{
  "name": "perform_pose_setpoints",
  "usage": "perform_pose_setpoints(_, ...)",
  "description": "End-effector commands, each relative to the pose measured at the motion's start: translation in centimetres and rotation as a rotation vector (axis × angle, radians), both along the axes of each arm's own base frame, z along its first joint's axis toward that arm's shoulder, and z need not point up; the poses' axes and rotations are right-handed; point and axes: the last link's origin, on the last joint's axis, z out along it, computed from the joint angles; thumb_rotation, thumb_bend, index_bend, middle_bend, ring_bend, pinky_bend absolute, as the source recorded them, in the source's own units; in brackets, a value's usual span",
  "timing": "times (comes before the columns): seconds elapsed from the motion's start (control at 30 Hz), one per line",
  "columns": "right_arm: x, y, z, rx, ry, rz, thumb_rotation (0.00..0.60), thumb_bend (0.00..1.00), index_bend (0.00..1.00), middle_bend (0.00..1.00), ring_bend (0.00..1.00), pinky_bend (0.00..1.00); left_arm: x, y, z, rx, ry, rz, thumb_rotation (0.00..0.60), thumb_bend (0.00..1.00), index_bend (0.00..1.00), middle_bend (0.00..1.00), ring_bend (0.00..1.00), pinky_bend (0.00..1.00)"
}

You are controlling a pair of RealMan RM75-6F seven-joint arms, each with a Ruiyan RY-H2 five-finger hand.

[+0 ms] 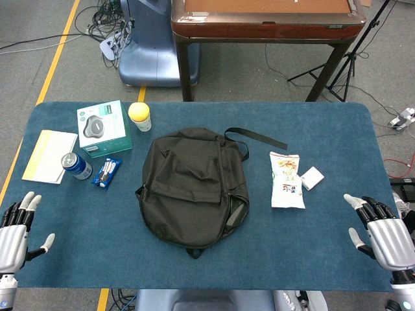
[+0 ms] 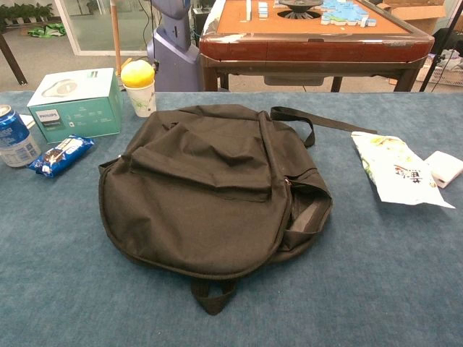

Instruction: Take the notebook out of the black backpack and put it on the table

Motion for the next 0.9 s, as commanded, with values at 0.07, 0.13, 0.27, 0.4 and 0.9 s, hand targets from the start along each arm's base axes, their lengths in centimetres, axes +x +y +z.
perform_pose_setpoints(0.07,0.0,0.1,0.1,-0.003,-0.003,0.002,0.6,0.41,0.16,0.24,0.16,0.25,0.1,0.0,-0.3,-0.014,0.002,-0.007,0.6,0.25,0.05,0.0,0.0,0.02)
perform_pose_setpoints(0.13,0.1,0.1,0.2,-0.006,-0.001,0.006,0.6,0.41,0.16,0.24,0.16,0.25,0.3,0.2,-0.5,-0.025,-0.001,-0.017,0.6,0.25,0.05,0.0,0.0,0.02)
perform_pose_setpoints(0.27,0.5,-0.3,1.1,-0.044,0.003,0.027,0.6,0.41,0.16,0.24,0.16,0.25,0.8,1.1,-1.3,-0.085,-0.006,-0.076,0.6,0.25,0.07,0.0,0.0,0.02)
perform_pose_setpoints(0.4,1.0,-0.5,1.9,-0.085,0.003,0.053,0.6,0.41,0.16,0.24,0.16,0.25,2.0,2.4,-2.5,-0.167,0.002,-0.169,0.6,0.25,0.07,0.0,0.0,0.02)
perform_pose_setpoints(0.9,0.9,-0.2,2.5,-0.115,0.006,0.033,0.6,0.41,0.16,0.24,0.16,0.25,6.7,8.9,-9.3,-0.439,0.054,-0.512,0.6,0.25,0.08,0.0,0.0,0.02)
